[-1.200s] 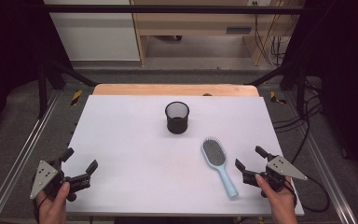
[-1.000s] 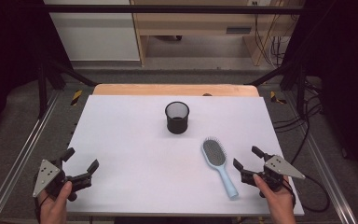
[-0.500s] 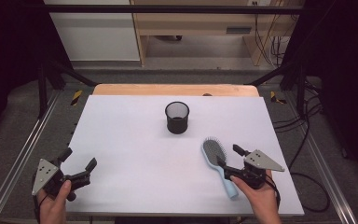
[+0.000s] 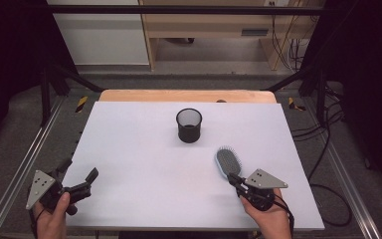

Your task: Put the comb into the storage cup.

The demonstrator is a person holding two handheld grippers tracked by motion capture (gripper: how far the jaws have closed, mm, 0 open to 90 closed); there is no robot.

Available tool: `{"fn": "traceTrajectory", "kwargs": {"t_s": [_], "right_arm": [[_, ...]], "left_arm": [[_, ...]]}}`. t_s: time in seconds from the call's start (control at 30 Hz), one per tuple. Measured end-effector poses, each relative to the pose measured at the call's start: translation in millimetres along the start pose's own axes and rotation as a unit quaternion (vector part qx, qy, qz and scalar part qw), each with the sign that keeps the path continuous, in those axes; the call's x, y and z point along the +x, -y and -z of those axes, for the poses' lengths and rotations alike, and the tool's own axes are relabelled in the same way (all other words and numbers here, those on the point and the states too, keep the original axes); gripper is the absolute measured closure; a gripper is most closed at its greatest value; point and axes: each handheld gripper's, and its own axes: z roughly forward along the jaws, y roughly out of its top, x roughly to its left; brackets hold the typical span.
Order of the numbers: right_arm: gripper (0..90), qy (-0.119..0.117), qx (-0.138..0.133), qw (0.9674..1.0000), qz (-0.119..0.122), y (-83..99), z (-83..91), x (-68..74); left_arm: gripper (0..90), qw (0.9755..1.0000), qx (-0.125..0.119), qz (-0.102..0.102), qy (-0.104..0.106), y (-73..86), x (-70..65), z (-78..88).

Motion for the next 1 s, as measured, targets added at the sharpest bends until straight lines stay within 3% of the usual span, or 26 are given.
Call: {"fn": "traceTrajectory", "kwargs": {"t_s": [0.1,0.13,0.33,0.37,0.5,1.0], "right_arm": [[90.0,-0.003,0.022,0.9998,-0.003,4.2,-1.3,-0.4],[90.0,-0.003,0.044,0.999,-0.005,6.9,-2.3,0.2],[90.0,0.0,0.07,0.9973,-0.019,9.0,-1.4,-2.0],[90.0,0.001,0.087,0.996,-0.021,11.2,-1.8,-1.8],[90.0,-0.001,0.111,0.9935,-0.025,13.9,-3.3,-1.7],[90.0,-0.014,0.174,0.9845,-0.012,20.3,-13.7,6.2]], "left_arm": [[1.6,1.0,0.006,-0.002,-0.001,0.9,-0.8,-3.4],[1.7,1.0,0.008,-0.003,-0.001,0.9,-1.6,-4.0],[1.8,0.9999,0.012,-0.008,0.001,0.5,-4.3,-3.6],[1.8,0.9999,0.012,-0.009,0.002,0.5,-4.2,-3.8],[1.8,0.9998,0.016,-0.01,0.003,1.1,-4.5,-5.0],[1.7,0.9999,0.013,-0.004,0.004,1.5,-2.6,-2.1]]}}
